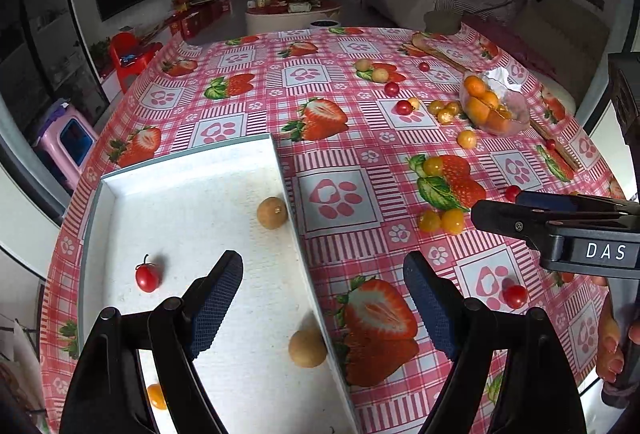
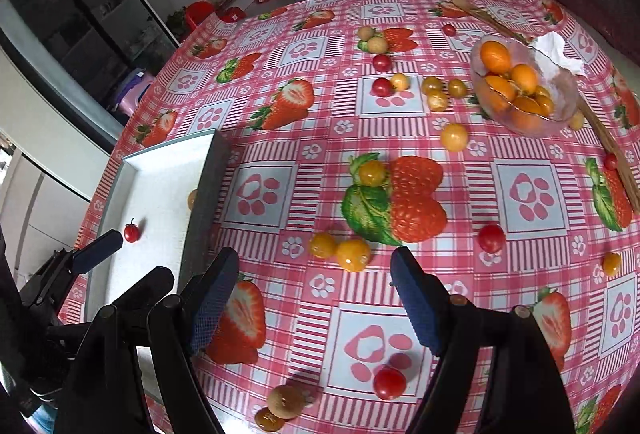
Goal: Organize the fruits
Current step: 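Move both open tools back over the tablecloth toward more fruits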
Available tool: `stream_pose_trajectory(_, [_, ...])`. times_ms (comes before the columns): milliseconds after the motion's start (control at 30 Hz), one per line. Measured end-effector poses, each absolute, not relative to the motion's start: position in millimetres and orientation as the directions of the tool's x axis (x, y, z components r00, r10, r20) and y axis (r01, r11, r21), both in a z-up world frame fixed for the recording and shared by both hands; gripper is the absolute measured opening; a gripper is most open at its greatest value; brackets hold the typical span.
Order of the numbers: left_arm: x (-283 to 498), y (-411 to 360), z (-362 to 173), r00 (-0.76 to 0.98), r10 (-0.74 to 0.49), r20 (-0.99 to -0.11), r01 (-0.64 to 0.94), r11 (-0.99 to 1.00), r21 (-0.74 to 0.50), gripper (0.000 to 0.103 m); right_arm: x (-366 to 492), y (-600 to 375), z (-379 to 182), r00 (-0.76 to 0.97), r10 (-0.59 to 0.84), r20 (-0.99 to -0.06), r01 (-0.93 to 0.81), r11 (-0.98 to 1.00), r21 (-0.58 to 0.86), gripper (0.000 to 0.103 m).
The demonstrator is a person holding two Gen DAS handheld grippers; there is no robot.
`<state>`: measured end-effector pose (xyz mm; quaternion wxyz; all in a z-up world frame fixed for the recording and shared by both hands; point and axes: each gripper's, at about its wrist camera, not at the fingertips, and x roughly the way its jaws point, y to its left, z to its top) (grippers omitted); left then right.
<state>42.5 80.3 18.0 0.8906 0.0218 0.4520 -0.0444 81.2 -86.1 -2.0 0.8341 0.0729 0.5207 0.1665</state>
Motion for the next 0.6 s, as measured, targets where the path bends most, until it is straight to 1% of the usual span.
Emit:
stream_pose_trajectory(167, [49, 40, 6, 0.564, -0.069, -0.823, 0.157, 0.987, 0.025, 0.083, 74, -139, -14, 0.418, 0.279, -0.864, -0.117, 0.960, 0.253, 0.081])
stream_pose_trajectory(300, [59, 21, -10, 0.546, -0.030, -0.837, 0.170, 0.983, 0.075, 0.083, 69, -167, -23, 0.424, 0.230, -0.876, -0.076, 0.973, 0.219, 0.081])
stream_pose_trajectory(600, [74, 7, -33, 0.510, -0.003, -0.860, 0.163, 0.982, 0.093, 0.083, 62, -175, -43, 0.433, 0.173, -0.885, -0.109, 0.984, 0.139, 0.081])
